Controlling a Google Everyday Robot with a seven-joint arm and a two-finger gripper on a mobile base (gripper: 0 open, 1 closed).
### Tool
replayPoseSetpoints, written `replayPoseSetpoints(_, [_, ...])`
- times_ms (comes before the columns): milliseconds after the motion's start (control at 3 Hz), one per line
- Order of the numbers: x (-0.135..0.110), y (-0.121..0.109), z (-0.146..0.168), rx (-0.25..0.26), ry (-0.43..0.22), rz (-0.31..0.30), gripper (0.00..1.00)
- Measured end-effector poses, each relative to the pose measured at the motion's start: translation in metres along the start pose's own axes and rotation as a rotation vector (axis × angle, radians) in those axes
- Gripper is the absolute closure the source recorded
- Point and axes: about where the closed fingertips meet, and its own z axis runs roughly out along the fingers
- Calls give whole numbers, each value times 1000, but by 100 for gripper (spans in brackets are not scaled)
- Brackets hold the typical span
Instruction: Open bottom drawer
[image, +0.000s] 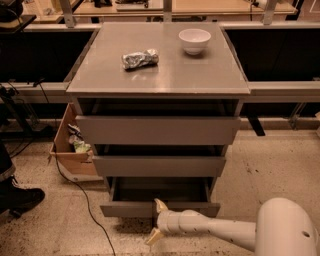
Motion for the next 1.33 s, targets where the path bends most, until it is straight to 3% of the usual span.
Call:
replayPoseSetpoints(667, [16, -29, 35, 80, 60, -48, 0])
replayPoseSetpoints(1333, [44, -24, 41, 98, 142, -80, 49])
